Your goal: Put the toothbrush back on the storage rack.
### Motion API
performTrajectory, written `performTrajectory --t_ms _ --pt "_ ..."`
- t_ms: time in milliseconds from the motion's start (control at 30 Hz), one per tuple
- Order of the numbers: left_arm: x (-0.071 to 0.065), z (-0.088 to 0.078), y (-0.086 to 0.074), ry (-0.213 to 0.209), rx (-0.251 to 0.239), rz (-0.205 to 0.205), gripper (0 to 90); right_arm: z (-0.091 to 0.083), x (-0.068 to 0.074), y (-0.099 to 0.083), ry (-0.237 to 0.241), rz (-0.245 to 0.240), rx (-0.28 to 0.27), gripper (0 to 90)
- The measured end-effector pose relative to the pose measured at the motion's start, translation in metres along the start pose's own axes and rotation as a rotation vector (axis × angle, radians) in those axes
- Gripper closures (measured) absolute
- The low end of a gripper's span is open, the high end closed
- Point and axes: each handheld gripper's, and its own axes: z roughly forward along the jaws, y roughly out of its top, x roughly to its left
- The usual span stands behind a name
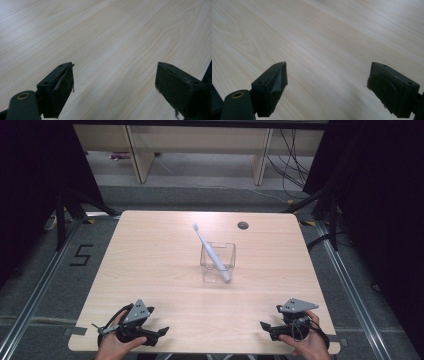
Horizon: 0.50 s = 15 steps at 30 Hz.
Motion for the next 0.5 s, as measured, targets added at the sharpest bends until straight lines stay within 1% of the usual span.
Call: performTrajectory --t_ms 33,67,100,133,167,233,267,300,333,367,400,433,467,500 --pt "0.0 -0.0001 0.0 0.001 0.0 0.0 14.8 -0.0005 0.0012 -0.0002 0.002 0.01 0.009 16.2" --pt "0.0 -0.0001 0.0 0.001 0.0 0.0 14.8 -0.0005 0.0012 -0.0002 0.002 0.01 0.009 16.2" --pt "0.0016 -0.001 0.0002 0.008 0.016 0.018 14.8 -0.0005 0.0029 -0.0016 0.001 0.013 0.017 16.2" --pt "0.0016 -0.001 0.0002 0.008 0.016 0.018 14.8 0.0001 0.0015 -0.0017 0.003 -0.012 0.009 16.2" --pt "-0.0001 0.0 -0.0001 0.0 -0.001 0.0 14.8 -0.0002 0.0013 -0.002 -0.003 -0.027 0.012 16.1" --pt "0.0001 -0.0001 0.0 0.0 0.0 0.0 14.8 -0.0019 0.0024 -0.003 -0.005 -0.009 0.024 16.1" --pt "0.0001 -0.0001 0.0 0.0 0.0 0.0 14.8 -0.0019 0.0024 -0.003 -0.005 -0.009 0.024 16.1" --pt "0.0019 -0.0008 0.0003 0.011 0.017 0.02 14.8 -0.003 0.0043 -0.0041 0.002 0.01 0.039 16.2" --pt "0.0019 -0.0008 0.0003 0.011 0.017 0.02 14.8 -0.0024 0.0031 -0.004 0.002 -0.009 0.025 16.2" --pt "0.0003 0.0 0.0 0.002 0.004 0.003 14.8 -0.0032 0.0039 -0.0042 0.002 0.001 0.031 16.2" --pt "0.0 0.0 0.0 0.001 0.0 0.0 14.8 -0.0035 0.0039 -0.0045 0.0 0.003 0.03 16.2" --pt "0.0001 0.0 0.0 0.001 0.001 0.001 14.8 -0.0028 0.0031 -0.0051 -0.003 -0.008 0.023 16.2" --pt "0.0017 -0.0008 0.0003 0.012 0.016 0.018 14.8 -0.0032 0.0031 -0.0052 -0.002 -0.006 0.031 16.2" --pt "0.0019 -0.0009 0.0002 0.012 0.018 0.02 14.8 -0.0027 0.0025 -0.0055 -0.005 -0.017 0.026 16.2"
